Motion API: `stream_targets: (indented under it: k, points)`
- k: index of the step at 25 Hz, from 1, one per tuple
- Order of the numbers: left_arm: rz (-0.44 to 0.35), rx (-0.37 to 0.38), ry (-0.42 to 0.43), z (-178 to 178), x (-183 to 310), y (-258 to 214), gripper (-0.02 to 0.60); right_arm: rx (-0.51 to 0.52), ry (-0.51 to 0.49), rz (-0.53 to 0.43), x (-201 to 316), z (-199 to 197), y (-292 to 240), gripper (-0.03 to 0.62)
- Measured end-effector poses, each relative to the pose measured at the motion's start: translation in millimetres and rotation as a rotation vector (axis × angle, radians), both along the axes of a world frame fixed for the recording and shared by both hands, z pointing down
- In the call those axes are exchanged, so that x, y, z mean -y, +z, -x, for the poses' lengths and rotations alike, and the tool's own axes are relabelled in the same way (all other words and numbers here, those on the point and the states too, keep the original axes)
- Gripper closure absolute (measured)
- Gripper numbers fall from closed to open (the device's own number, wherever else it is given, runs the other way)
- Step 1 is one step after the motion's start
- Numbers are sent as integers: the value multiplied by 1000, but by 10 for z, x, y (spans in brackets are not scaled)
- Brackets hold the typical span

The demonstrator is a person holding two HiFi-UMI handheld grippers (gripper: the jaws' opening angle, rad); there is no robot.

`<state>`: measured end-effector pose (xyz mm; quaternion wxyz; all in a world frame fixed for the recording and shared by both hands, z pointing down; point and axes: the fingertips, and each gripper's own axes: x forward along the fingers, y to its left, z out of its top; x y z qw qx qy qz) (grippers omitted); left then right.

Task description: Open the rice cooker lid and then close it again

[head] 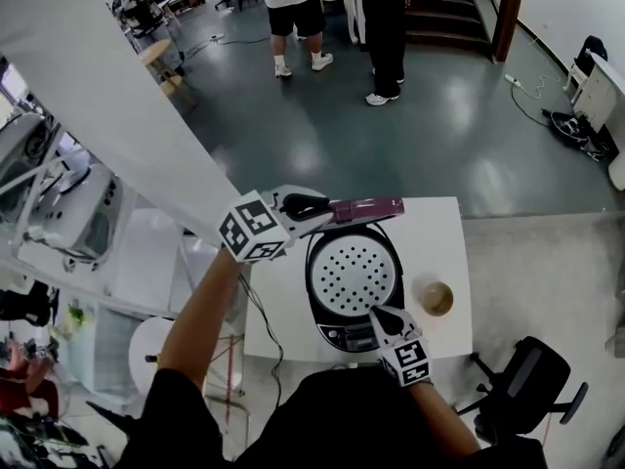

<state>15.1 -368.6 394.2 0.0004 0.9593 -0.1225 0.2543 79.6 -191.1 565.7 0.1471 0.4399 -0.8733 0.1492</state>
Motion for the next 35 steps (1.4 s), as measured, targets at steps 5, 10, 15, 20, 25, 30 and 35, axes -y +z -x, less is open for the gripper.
stream_targets:
  k: [5,10,15,20,25,30,35]
  points:
    - [1,11,2,-19,-82,19,508,-2,9,-2,-70,3,-8,592]
    - [-14,14,4,-27,-181,50,512,9,19,-1,-154,15,-21,593]
    - [-26,14,8,-41,-263,83,515,46,41,10,-216,21,-65,592]
    - [-44,17,4,-48,-354,138,515,61,53,24,-310,28,-44,594]
    - [-71,16,11,-81,-476,177,515,66,59,23,-415,25,-59,594]
    - [-64,30,20,-93,-614,269,515,65,56,15,-505,49,-64,594]
    - [-44,43,29,-102,-740,364,518,75,74,31,-583,43,-77,594]
